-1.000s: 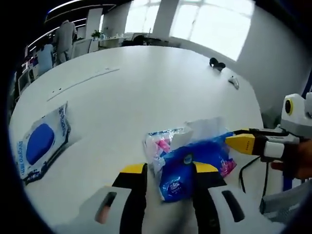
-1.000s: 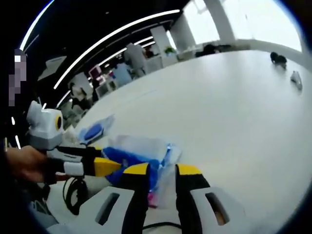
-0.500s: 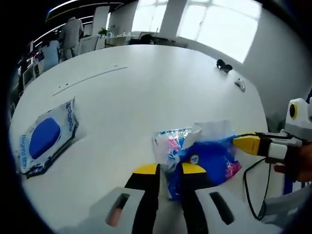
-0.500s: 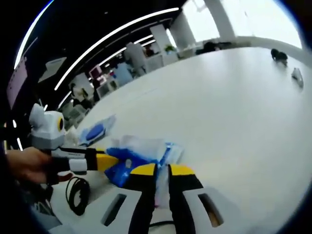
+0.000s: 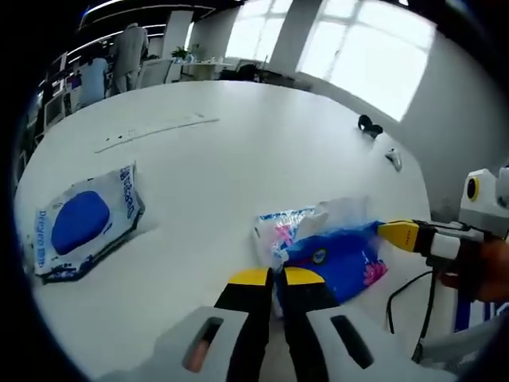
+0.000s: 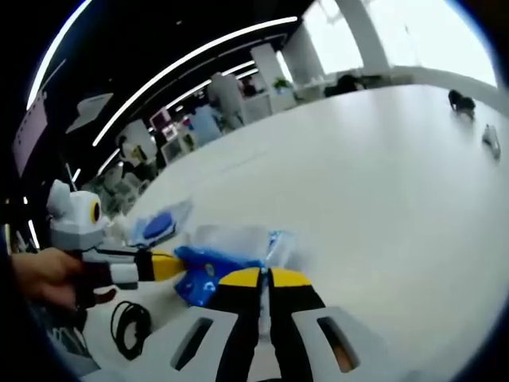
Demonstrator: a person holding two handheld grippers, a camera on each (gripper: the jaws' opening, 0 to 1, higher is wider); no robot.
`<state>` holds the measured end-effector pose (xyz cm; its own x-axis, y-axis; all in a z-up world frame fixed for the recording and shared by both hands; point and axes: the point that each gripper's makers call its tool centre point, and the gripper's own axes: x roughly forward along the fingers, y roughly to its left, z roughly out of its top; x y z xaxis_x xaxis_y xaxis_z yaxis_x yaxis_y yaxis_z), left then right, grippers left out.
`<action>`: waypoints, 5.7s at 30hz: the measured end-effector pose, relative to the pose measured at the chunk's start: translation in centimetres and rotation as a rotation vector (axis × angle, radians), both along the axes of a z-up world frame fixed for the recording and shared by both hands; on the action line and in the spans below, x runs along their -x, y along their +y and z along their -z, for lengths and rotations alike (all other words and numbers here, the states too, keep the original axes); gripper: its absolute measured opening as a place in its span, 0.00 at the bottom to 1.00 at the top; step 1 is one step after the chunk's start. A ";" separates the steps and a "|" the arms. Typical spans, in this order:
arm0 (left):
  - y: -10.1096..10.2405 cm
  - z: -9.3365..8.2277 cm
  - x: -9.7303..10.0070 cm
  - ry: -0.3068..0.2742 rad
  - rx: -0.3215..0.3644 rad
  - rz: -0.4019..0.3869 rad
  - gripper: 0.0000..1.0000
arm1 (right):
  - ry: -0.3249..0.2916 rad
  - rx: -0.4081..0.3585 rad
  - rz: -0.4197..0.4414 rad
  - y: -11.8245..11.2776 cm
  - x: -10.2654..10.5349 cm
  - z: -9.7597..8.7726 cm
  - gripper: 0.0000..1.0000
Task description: Arrange the tabletop items into an orderly group along one side of the table until the central work area is clear of visible clutter.
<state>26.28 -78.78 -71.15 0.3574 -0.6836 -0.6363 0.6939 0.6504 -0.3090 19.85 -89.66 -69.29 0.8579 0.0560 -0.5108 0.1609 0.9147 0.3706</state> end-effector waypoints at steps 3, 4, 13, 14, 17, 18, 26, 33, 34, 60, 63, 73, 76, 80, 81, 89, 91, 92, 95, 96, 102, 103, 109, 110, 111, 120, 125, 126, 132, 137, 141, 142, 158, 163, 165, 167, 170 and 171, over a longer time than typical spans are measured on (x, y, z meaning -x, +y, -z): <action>0.2 -0.5 -0.8 -0.001 0.012 -0.022 0.03 | -0.009 0.006 -0.014 0.1 -1.0 -0.4 0.00; 0.3 -0.7 -1.1 0.001 0.021 -0.034 0.03 | -0.011 0.012 -0.021 0.1 -1.4 -0.5 0.00; 1.0 -1.7 -3.9 0.002 0.051 -0.094 0.02 | -0.043 0.015 -0.067 0.2 -5.7 -2.2 0.00; 1.1 -1.9 -4.3 -0.001 0.053 -0.098 0.02 | -0.048 0.016 -0.071 0.2 -6.1 -2.4 0.00; 1.1 -2.6 -5.3 -0.005 0.065 -0.114 0.02 | -0.074 0.037 -0.070 0.2 -7.8 -3.4 0.00; 1.1 -2.8 -5.8 -0.012 0.063 -0.122 0.02 | -0.077 0.035 -0.068 0.2 -8.2 -3.5 0.00; 2.2 -3.4 -8.6 -0.001 0.066 -0.196 0.02 | -0.101 0.017 -0.086 1.1 -11.4 -4.2 0.00; 2.7 -2.8 -10.3 0.001 0.039 -0.235 0.02 | -0.096 0.036 -0.117 1.6 -13.6 -3.7 0.00; 2.7 -2.7 -10.4 0.004 0.039 -0.241 0.02 | -0.096 0.036 -0.120 1.6 -13.8 -3.6 0.00; 3.4 0.1 -14.7 0.060 0.013 -0.330 0.02 | -0.050 0.013 -0.179 2.0 -19.7 0.0 0.00; 3.5 0.5 -14.9 0.066 0.008 -0.337 0.02 | -0.042 0.010 -0.183 2.1 -20.2 0.3 0.00; 3.4 1.2 -15.3 0.073 -0.006 -0.312 0.02 | -0.004 0.020 -0.191 1.8 -20.7 2.0 0.00; 3.3 1.3 -15.3 0.074 -0.011 -0.304 0.02 | -0.002 0.018 -0.185 1.7 -21.0 2.2 0.00; 3.3 1.3 -15.6 0.067 -0.019 -0.305 0.03 | -0.002 0.027 -0.191 1.7 -21.1 2.2 0.00; 3.3 1.2 -15.6 0.063 -0.020 -0.303 0.03 | 0.000 0.029 -0.193 1.7 -21.0 2.2 0.00; 3.2 1.2 -15.4 0.057 -0.028 -0.299 0.04 | 0.012 0.033 -0.187 1.7 -20.7 2.5 0.01; 3.1 1.2 -15.4 0.057 -0.028 -0.300 0.04 | 0.013 0.031 -0.186 1.6 -20.6 2.5 0.01; 3.1 1.2 -15.3 0.057 -0.028 -0.300 0.04 | 0.014 0.031 -0.184 1.6 -20.5 2.5 0.01; 3.0 1.2 -15.3 0.056 -0.029 -0.297 0.04 | 0.017 0.033 -0.184 1.6 -20.4 2.5 0.01; 3.0 1.2 -15.2 0.057 -0.029 -0.298 0.04 | 0.017 0.035 -0.184 1.5 -20.3 2.5 0.01; 3.1 1.1 -15.2 0.064 -0.030 -0.303 0.05 | 0.013 0.058 -0.196 1.4 -20.2 2.4 0.05; 3.1 1.1 -15.2 0.062 -0.030 -0.303 0.05 | 0.014 0.073 -0.204 1.5 -20.2 2.4 0.06; 3.3 0.8 -15.3 0.057 -0.043 -0.305 0.10 | 0.008 0.066 -0.210 1.9 -20.2 2.3 0.15; 3.3 0.8 -15.3 0.058 -0.045 -0.303 0.11 | 0.003 0.066 -0.218 2.2 -20.1 2.2 0.18; 3.2 0.6 -15.3 0.049 -0.045 -0.291 0.14 | 0.005 0.069 -0.220 2.3 -20.1 2.2 0.20; 4.0 -0.4 -15.6 -0.022 -0.073 -0.290 0.17 | 0.010 0.082 -0.210 2.0 -19.7 2.1 0.24; 3.8 -0.2 -15.1 -0.020 -0.071 -0.278 0.18 | -0.010 0.062 -0.210 2.0 -19.2 1.5 0.31; 3.8 -0.2 -14.8 -0.022 -0.071 -0.275 0.19 | -0.010 0.062 -0.211 2.0 -19.1 1.4 0.32; 3.6 -0.3 -13.9 -0.034 -0.045 -0.244 0.26 | -0.004 0.056 -0.215 2.2 -18.0 1.5 0.40; 4.8 -0.8 -13.5 -0.057 -0.046 -0.232 0.33 | -0.001 0.065 -0.243 3.0 -16.6 1.6 0.45; 6.1 -1.2 -13.6 -0.082 -0.049 -0.247 0.34 | -0.007 0.106 -0.234 2.7 -15.4 1.3 0.44; 6.5 -1.2 -13.6 -0.082 -0.052 -0.250 0.35 | -0.012 0.103 -0.228 2.6 -15.2 1.2 0.44; 9.8 -1.0 -10.1 -0.124 -0.092 -0.196 0.52 | -0.028 0.093 -0.260 4.5 -10.4 0.8 0.50; 10.9 -1.7 -9.4 -0.126 -0.061 -0.219 0.52 | -0.034 0.112 -0.263 4.4 -9.5 0.4 0.55; 11.3 -2.0 -9.2 -0.137 -0.052 -0.227 0.53 | -0.036 0.109 -0.258 4.2 -9.2 0.3 0.56; 11.6 -2.0 -9.0 -0.132 -0.038 -0.238 0.55 | -0.040 0.112 -0.251 4.0 -8.8 0.2 0.57; 12.0 -1.9 -8.8 -0.121 -0.030 -0.256 0.56 | -0.045 0.107 -0.241 4.1 -8.3 0.0 0.58; 12.2 -1.9 -8.8 -0.120 -0.031 -0.262 0.56 | -0.048 0.108 -0.239 4.2 -8.2 -0.1 0.59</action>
<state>35.04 -66.60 -69.24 0.5933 -0.5386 -0.5982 0.5312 0.8203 -0.2118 28.05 -85.45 -69.14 0.8503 0.2074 -0.4838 -0.0801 0.9594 0.2705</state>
